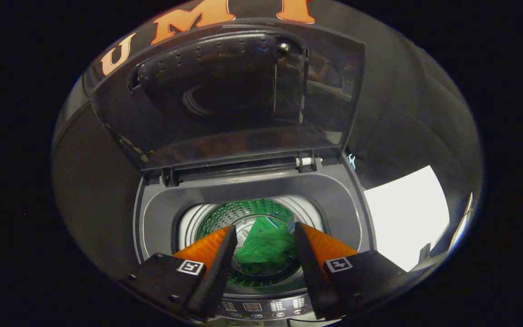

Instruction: Put the clothes into the washing machine and then close the washing machine lid.

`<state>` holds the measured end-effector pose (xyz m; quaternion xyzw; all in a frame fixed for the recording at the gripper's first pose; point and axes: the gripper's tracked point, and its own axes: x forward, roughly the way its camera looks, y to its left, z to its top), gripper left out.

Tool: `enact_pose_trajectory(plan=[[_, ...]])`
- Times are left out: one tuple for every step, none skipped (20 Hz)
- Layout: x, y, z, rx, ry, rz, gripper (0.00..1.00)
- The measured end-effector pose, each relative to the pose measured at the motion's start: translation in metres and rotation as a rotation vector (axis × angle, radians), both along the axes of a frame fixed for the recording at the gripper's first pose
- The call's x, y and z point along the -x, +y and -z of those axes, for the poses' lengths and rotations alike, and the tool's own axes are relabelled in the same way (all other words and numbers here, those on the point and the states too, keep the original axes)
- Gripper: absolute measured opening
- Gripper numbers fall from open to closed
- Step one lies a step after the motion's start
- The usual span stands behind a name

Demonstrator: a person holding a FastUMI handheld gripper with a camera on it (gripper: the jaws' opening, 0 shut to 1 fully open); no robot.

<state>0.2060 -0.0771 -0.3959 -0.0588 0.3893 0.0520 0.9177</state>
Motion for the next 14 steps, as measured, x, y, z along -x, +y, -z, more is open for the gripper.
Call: enact_pose_trajectory(plan=[[0.001, -0.001, -0.007, 0.006, -0.014, -0.004, 0.84], [0.002, -0.002, -0.015, 0.014, -0.025, -0.005, 0.9], [0.005, -0.004, -0.023, 0.021, -0.037, -0.007, 0.95], [0.003, -0.003, -0.031, 0.025, -0.049, -0.01, 1.0], [0.006, -0.004, -0.039, 0.03, -0.054, -0.01, 1.0], [0.008, -0.003, -0.05, 0.032, -0.063, -0.013, 1.0], [0.009, -0.001, -0.062, 0.034, -0.078, -0.019, 0.99], [0.009, 0.0, -0.075, 0.037, -0.096, -0.025, 0.99], [0.009, 0.001, -0.088, 0.038, -0.115, -0.033, 0.99], [0.009, 0.003, -0.1, 0.042, -0.134, -0.041, 0.99], [0.009, 0.004, -0.114, 0.045, -0.154, -0.049, 0.99], [0.006, 0.004, -0.124, 0.049, -0.174, -0.056, 0.99], [0.005, 0.006, -0.138, 0.053, -0.195, -0.06, 0.99], [0.003, 0.008, -0.152, 0.055, -0.215, -0.065, 0.99]])
